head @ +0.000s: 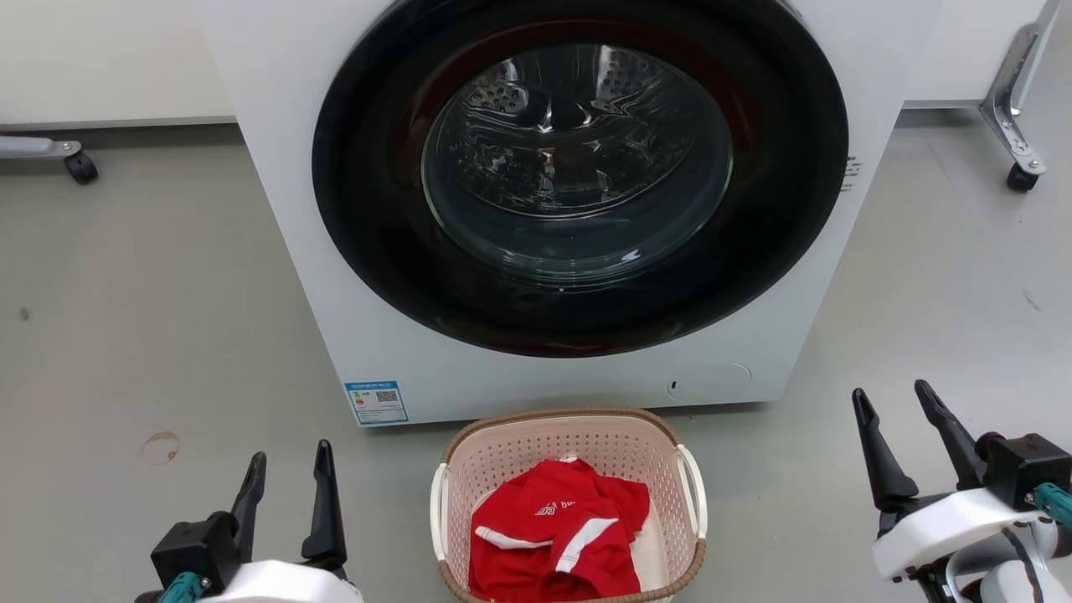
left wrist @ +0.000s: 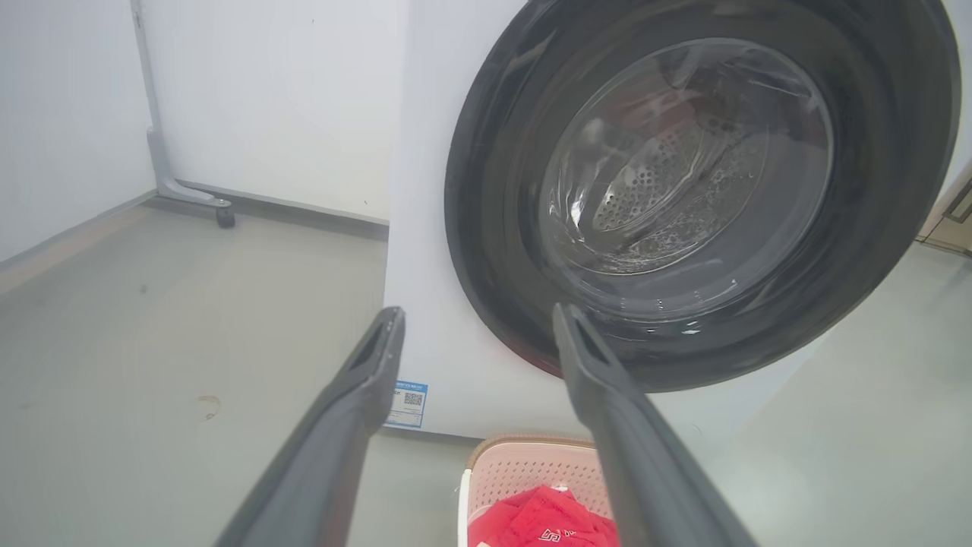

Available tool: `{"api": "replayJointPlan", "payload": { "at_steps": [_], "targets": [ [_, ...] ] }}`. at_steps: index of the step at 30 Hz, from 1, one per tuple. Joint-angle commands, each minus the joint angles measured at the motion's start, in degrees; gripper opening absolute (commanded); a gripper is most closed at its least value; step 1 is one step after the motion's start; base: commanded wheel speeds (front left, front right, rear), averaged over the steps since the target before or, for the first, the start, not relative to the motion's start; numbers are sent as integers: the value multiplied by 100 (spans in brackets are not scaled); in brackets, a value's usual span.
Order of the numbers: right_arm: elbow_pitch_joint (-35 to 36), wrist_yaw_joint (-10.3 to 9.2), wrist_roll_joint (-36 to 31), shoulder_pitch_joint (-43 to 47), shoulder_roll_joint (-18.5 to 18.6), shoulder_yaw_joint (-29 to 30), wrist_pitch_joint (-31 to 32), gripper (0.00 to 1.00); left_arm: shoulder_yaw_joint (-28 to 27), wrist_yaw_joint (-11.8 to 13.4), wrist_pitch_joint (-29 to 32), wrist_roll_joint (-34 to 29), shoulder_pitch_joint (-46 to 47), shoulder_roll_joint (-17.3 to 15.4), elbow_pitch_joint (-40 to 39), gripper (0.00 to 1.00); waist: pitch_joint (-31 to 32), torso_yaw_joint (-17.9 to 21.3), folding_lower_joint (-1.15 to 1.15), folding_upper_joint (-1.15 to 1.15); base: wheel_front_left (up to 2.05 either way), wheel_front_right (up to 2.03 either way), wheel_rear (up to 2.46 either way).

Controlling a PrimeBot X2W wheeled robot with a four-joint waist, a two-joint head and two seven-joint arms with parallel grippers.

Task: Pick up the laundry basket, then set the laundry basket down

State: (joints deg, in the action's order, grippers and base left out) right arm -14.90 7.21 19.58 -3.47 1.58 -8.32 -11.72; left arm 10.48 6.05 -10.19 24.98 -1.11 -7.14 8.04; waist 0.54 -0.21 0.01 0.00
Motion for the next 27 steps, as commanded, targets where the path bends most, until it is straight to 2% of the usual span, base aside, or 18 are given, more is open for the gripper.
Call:
{"api": "replayJointPlan", "payload": {
  "at_steps": [1, 13, 27],
  "targets": [
    [168, 25, -146, -346, 156, -116, -133, 100, -121, 68, -79, -168, 87, -91, -190, 100, 3, 0, -1, 0, 0, 0, 0],
    [179, 28, -859, -403, 228, -316, -328, 100, 72, 220, -187, -860, 81, -237, -316, 100, 41, 0, -1, 0, 0, 0, 0],
    [178, 28, -833, -394, 210, -260, -328, 100, 87, 261, -148, -784, 81, -303, -327, 100, 40, 30, -1, 0, 0, 0, 0]
  ]
}}
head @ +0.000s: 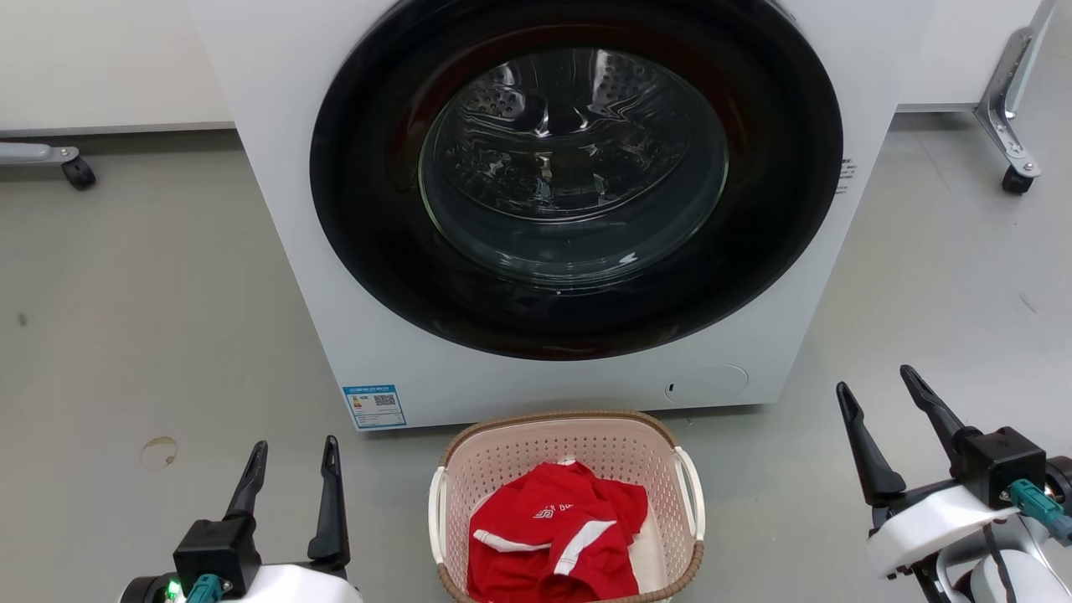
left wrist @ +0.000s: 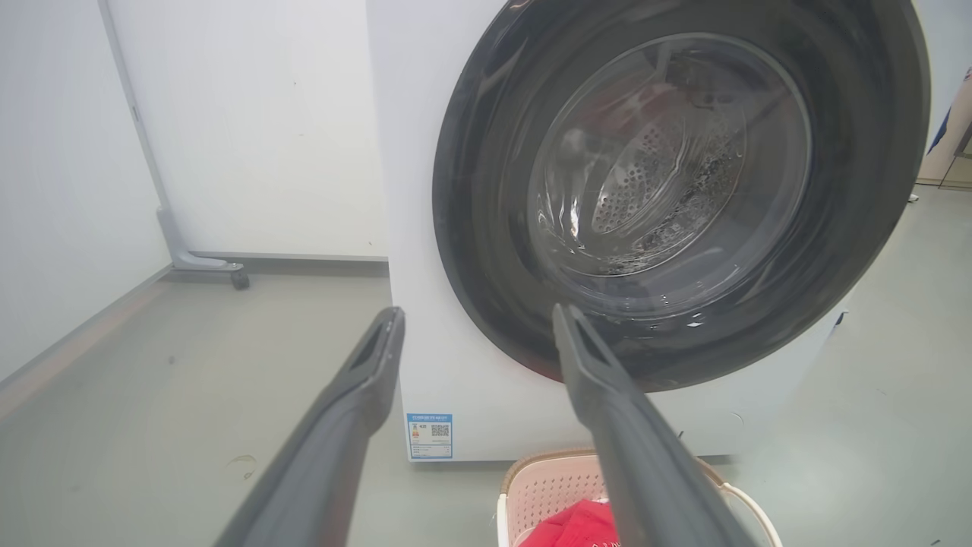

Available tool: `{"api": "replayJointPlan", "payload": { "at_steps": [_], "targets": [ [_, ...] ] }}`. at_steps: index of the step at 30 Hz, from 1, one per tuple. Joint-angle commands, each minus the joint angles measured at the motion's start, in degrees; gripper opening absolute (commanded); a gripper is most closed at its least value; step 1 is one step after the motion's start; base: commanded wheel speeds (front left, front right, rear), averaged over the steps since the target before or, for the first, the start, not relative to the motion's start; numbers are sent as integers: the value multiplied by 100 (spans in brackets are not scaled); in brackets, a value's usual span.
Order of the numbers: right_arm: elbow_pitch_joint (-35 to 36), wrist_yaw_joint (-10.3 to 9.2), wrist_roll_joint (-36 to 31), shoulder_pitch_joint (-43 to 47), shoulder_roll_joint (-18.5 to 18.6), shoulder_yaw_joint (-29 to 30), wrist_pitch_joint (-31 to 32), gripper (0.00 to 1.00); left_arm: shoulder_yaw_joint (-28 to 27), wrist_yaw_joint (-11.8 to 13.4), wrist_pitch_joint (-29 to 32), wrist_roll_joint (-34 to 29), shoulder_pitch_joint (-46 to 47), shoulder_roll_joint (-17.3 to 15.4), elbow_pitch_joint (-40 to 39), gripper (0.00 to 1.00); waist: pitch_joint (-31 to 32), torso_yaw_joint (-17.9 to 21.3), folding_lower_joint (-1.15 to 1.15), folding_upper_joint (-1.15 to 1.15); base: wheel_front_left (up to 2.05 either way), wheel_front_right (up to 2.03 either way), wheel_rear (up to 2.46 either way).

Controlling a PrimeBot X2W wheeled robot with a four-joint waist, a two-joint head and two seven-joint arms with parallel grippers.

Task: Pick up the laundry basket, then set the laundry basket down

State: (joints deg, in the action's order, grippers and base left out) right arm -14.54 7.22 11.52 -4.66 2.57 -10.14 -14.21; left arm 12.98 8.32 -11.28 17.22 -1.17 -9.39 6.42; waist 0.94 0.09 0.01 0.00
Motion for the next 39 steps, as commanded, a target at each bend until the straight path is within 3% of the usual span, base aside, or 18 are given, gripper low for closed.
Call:
{"api": "replayJointPlan", "payload": {
  "at_steps": [1, 15, 39],
  "targets": [
    [143, 26, -27, -275, 109, -77, -79, 100, -159, 37, -28, -7, 89, -83, -162, 100, -1, 3, 0, 0, 0, 0, 0],
    [77, 26, 56, -325, 91, -18, -79, 100, -58, -26, 212, 100, 282, -103, 3, 100, -471, -37, 0, 0, 0, 0, 0],
    [406, 26, 597, -753, 436, 318, -79, 100, 226, -431, -334, 263, 1748, 441, 1113, 100, -3263, -282, 0, 0, 0, 0, 0]
  ]
}}
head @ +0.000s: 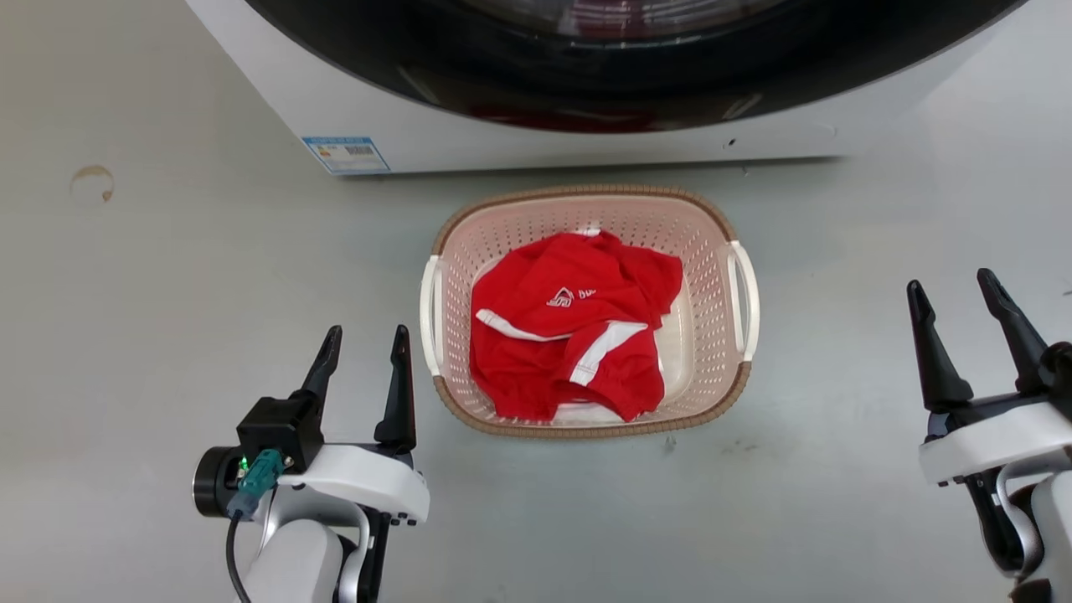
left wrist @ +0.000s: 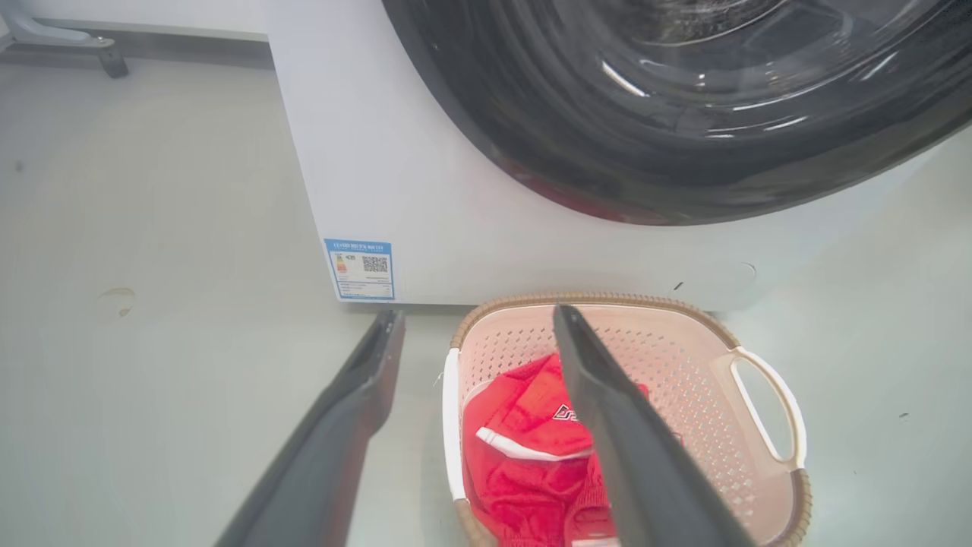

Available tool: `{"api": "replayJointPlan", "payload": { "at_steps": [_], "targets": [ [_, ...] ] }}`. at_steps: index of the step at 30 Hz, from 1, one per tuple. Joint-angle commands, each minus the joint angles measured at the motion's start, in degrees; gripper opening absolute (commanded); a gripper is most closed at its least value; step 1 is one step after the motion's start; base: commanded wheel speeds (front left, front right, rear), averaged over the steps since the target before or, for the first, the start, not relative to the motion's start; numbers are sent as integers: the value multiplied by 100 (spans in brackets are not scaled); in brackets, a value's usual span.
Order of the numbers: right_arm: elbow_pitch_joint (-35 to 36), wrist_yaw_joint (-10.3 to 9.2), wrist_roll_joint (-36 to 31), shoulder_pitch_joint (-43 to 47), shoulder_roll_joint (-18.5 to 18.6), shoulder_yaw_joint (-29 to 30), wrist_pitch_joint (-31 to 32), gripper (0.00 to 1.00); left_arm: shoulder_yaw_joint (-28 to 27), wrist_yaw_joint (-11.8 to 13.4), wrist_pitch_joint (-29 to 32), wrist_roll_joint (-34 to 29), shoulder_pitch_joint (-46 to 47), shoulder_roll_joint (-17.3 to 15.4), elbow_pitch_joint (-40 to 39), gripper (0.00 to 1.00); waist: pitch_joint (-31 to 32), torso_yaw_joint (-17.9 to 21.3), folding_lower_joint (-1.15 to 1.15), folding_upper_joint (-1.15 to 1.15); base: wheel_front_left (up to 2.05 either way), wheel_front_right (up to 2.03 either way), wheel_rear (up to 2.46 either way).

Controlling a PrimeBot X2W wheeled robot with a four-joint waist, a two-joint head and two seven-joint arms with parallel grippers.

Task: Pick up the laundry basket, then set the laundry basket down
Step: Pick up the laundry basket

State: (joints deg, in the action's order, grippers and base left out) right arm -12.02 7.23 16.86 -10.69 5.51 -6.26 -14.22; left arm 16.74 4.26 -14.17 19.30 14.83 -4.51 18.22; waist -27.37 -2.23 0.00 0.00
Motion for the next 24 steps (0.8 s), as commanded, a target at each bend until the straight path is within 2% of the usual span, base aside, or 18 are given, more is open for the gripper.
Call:
{"api": "replayJointPlan", "payload": {
  "at_steps": [1, 12, 24],
  "targets": [
    [160, 25, 101, -180, 155, -66, -78, 100, -147, -52, -54, 69, 217, -27, 8, 100, -553, -58, 0, 0, 0, 0, 0],
    [-42, 25, 519, -649, 258, -259, -78, 100, -83, -367, -82, 169, 1104, 142, 533, 100, -1813, -207, 0, 0, 0, 0, 0],
    [-778, 25, 933, -1400, 211, -979, -78, 100, 70, -799, -83, 511, 1992, 162, 1409, 100, -2277, -293, 0, 0, 0, 0, 0]
  ]
}}
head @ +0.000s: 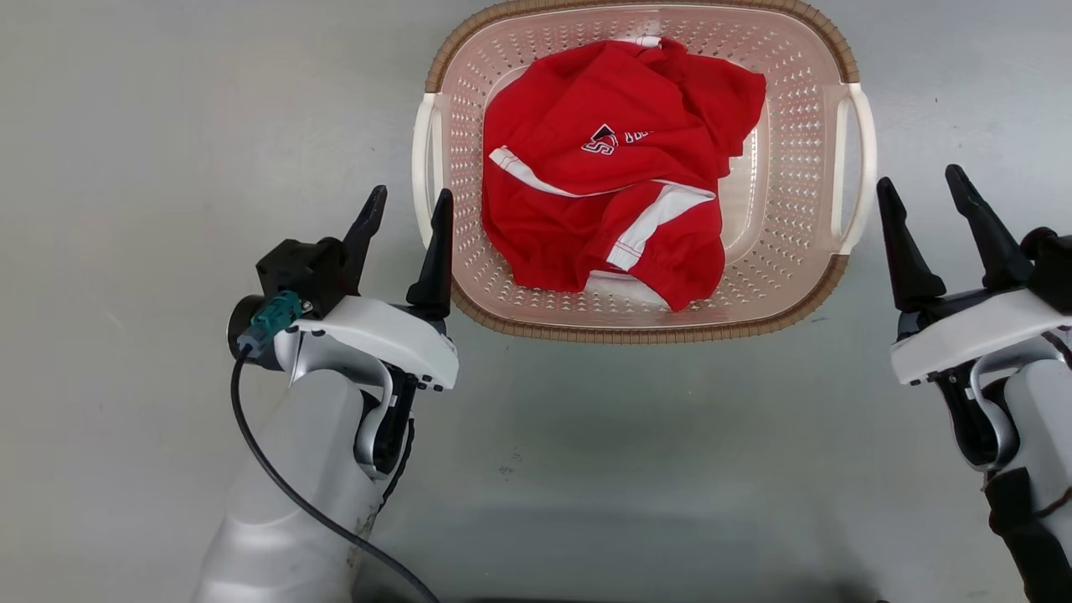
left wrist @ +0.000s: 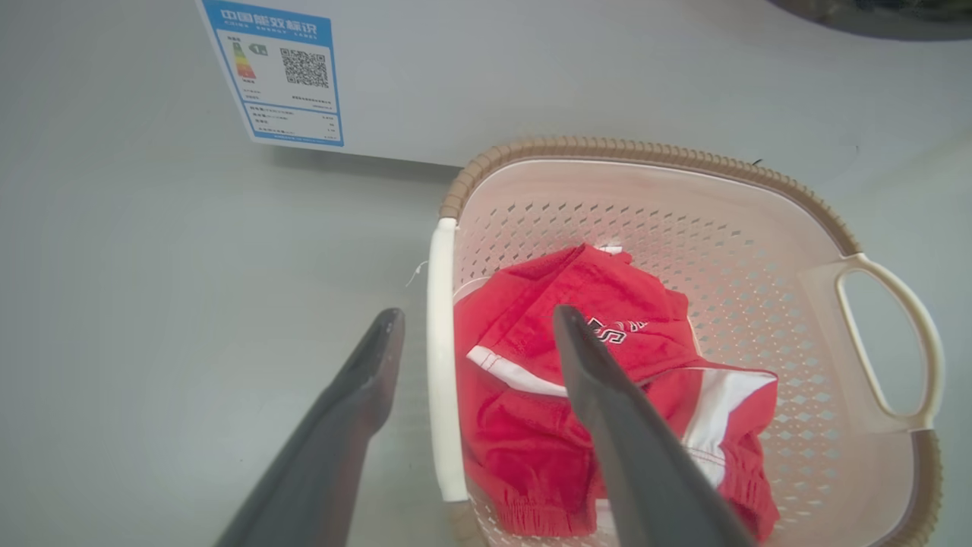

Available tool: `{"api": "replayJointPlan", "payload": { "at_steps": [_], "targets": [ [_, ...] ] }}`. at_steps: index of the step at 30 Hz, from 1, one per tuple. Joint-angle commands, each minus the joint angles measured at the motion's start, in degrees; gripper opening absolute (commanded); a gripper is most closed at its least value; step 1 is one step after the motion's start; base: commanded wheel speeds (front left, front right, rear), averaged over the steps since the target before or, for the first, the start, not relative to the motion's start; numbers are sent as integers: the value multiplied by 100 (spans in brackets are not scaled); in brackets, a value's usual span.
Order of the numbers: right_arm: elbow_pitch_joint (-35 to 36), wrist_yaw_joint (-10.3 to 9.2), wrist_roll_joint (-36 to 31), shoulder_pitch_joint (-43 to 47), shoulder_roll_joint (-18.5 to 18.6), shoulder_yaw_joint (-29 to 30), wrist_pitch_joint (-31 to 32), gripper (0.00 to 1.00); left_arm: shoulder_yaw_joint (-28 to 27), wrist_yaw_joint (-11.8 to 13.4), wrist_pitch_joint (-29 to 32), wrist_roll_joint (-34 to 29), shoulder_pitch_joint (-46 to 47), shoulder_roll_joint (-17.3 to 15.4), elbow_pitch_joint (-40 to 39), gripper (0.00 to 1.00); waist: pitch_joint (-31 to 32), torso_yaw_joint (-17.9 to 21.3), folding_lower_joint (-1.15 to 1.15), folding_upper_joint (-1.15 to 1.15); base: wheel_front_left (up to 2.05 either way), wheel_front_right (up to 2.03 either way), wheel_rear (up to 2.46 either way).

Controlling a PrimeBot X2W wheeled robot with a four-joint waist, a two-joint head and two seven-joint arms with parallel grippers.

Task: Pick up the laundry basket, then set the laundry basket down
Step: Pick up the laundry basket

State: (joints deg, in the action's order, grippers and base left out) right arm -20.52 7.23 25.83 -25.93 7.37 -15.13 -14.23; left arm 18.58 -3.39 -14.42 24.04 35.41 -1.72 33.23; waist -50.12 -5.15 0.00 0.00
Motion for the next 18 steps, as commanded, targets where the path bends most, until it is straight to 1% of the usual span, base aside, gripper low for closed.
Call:
{"api": "replayJointPlan", "payload": {
  "at_steps": [1, 8, 18],
  "targets": [
    [5, 25, 58, 65, 22, -171, -77, 100, -100, -60, -57, 42, 2, -117, 9, 100, -18, -1, 0, 0, 0, 0, 0],
    [-541, 25, 249, -376, 4, -645, -77, 100, -29, -236, -57, 138, 435, -117, 702, 100, -178, 7, 0, 0, 0, 0, 0],
    [-1212, 25, 555, -1204, 8, -1246, -77, 100, 52, -386, -58, 119, 1190, -116, 1704, 100, -602, 17, 0, 0, 0, 0, 0]
  ]
}}
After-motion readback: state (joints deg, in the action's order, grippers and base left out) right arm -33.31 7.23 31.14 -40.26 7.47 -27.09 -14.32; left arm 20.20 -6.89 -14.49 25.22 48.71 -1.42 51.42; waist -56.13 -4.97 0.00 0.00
